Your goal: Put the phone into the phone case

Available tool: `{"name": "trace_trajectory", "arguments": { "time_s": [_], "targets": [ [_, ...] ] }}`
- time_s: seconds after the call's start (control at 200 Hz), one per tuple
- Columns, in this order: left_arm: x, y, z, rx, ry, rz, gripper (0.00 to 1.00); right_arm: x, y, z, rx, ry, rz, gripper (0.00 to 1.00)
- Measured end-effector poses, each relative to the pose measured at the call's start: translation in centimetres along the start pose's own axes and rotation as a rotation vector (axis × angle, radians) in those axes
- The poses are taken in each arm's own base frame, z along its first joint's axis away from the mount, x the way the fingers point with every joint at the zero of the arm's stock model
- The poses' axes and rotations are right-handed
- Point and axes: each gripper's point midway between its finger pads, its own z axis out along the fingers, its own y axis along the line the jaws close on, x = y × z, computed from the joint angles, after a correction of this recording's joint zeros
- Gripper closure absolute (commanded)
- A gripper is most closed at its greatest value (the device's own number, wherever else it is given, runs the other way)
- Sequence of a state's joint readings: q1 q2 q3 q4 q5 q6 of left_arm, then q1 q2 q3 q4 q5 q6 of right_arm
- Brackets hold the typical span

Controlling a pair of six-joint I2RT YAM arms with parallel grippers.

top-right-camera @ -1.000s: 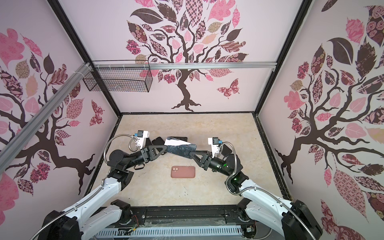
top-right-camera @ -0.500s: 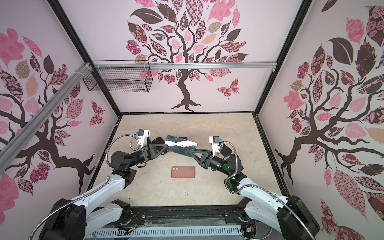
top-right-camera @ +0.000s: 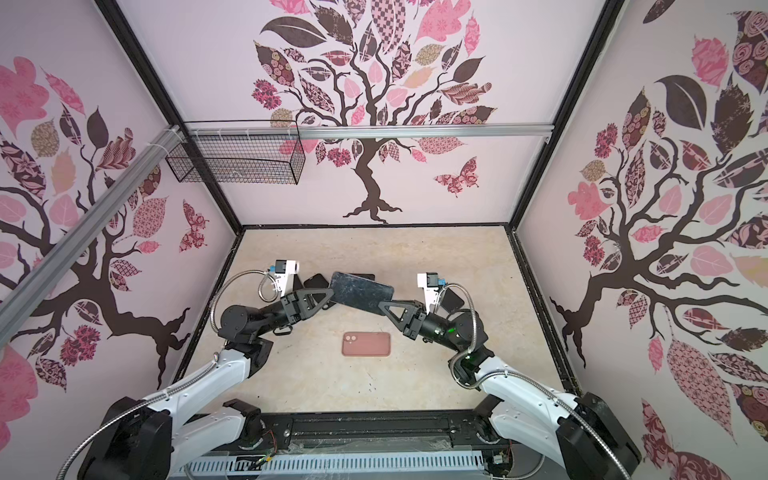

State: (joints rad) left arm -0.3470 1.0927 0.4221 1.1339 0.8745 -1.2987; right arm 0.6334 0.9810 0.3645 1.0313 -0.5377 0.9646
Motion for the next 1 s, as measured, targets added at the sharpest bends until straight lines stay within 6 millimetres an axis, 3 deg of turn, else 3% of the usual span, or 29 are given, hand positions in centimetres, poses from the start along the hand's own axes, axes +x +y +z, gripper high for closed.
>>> {"name": "trace_trajectory", "arguments": {
  "time_s": [0.45, 0.695, 0.84, 1.0],
  "targets": [
    [0.3, 2.1, -0.3, -0.054, -0.02, -0.04, 0.29, 0.3, -1.1, -0.9, 0.103, 0.009, -0.018, 1.0],
    [0.7, 3.1, -0.7, -0.133, -0.019, -0.046, 0.18, 0.5, -1.8, -1.4, 0.151, 0.014, -0.026, 1.0],
    [1.2, 3.5, -1.5, -0.206, -0.012, -0.018, 0.16, 0.6, -2.1, -1.6, 0.179, 0.016, -0.037, 1.0],
    [2.1, 5.4, -3.0, -0.375, 0.008, 0.004, 0.14, 0.3, -2.5, -1.7, 0.228, 0.027, -0.056, 1.0]
  ]
}}
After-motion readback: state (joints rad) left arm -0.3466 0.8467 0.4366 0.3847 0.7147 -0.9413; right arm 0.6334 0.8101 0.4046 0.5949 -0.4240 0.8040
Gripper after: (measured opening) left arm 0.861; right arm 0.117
